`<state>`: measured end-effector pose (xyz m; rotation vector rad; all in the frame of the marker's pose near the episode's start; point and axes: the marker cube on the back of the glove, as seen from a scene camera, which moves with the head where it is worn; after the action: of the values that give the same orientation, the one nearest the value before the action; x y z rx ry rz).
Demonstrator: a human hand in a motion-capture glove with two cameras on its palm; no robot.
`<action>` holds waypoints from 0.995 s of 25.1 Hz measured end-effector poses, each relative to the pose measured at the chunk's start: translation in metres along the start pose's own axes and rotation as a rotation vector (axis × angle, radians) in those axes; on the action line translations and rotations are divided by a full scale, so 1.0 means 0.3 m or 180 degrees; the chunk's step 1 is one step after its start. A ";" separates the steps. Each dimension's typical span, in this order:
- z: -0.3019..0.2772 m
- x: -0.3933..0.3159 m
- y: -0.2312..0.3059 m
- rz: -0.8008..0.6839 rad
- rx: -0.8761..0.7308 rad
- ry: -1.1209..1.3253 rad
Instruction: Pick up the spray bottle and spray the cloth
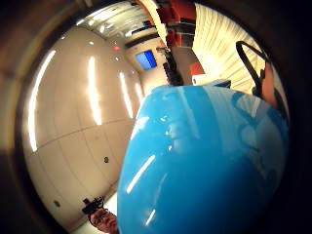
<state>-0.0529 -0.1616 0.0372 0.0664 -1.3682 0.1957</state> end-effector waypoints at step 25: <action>0.091 0.314 -0.123 0.2377 -0.1029 0.3522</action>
<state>-0.0550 -0.1929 0.1372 -0.7366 -0.2461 0.5329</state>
